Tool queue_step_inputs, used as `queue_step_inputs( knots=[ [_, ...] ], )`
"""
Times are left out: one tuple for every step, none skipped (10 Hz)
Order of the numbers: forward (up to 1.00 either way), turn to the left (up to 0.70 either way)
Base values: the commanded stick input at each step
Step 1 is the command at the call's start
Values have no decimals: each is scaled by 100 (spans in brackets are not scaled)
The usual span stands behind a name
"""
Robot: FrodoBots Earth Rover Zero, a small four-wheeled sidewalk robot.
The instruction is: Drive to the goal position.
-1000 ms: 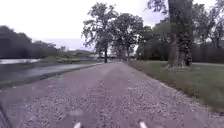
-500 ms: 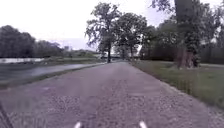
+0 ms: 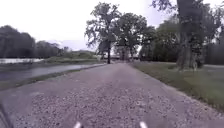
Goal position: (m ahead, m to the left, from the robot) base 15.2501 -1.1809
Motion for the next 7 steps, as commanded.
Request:
queue_step_inputs(
  knots=[
    [70, 0],
    [70, 0],
    [70, 0],
    [70, 0],
    [70, 0],
    [70, 0],
    [70, 0]
  ],
)
